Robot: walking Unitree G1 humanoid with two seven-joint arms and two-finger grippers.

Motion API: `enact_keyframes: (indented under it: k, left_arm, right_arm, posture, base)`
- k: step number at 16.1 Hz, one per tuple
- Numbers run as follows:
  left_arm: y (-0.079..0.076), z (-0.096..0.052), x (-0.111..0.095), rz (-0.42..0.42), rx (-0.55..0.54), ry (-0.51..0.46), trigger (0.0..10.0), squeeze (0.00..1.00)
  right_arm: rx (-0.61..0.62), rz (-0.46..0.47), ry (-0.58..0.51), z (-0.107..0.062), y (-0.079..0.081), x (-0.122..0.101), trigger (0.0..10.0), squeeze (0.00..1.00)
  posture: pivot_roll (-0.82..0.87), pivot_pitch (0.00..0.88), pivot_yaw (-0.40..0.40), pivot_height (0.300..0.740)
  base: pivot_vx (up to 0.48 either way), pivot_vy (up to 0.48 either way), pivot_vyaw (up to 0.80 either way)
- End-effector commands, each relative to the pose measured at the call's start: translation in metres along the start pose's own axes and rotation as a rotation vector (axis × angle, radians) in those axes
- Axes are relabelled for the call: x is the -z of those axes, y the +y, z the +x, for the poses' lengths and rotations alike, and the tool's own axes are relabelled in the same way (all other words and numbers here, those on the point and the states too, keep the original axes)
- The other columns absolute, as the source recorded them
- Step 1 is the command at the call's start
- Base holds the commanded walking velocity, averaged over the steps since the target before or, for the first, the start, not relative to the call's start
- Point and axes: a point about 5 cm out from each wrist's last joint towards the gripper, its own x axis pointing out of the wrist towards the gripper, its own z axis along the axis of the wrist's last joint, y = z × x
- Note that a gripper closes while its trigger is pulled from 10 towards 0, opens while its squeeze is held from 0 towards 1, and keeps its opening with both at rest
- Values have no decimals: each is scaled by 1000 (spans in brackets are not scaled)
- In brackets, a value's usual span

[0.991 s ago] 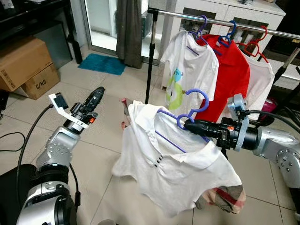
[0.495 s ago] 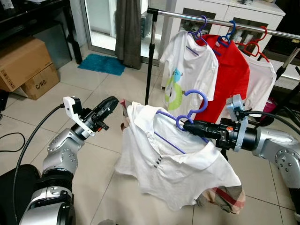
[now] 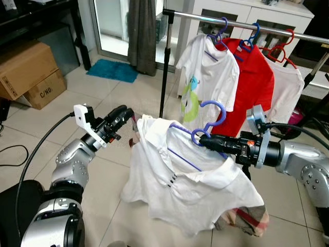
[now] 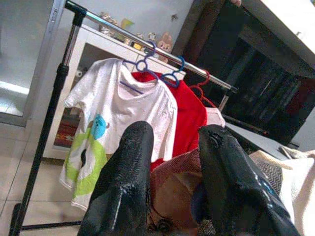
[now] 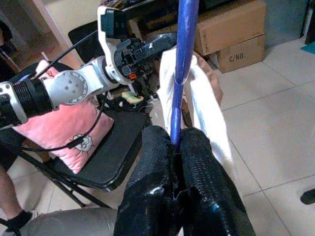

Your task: Hang hanger

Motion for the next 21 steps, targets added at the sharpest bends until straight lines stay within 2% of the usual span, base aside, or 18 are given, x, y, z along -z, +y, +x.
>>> enact_keyframes:
  k: [1,2,16,18,21]
  left_arm:
    - [-1,5,-2,0,9,1,6078,0]
    - [-2,6,-1,-8,21,-1,0,0]
    - [-3,6,6,-83,57,21,0,0]
    - [-2,8,0,-108,63,-26,0,0]
    - [0,13,-22,-110,91,-110,0,0]
  right_arm:
    - [-16,-31,-4,-1,4,-6,10000,0]
    - [-17,-32,-3,-1,4,-6,10000,0]
    - [-14,-31,-5,-2,3,-7,10000,0]
    - [-11,-31,-3,-2,3,-7,10000,0]
    - [20,-25,39,-2,-1,-1,10000,0]
  posture:
    - [-163,0,-47,740]
    - [-163,0,-47,740]
    - [-165,0,-47,740]
    - [-166,0,-47,740]
    - [-166,0,-47,740]
  base:
    - [0,0,0]
    - [0,0,0]
    - [0,0,0]
    - [0,0,0]
    - [0,0,0]
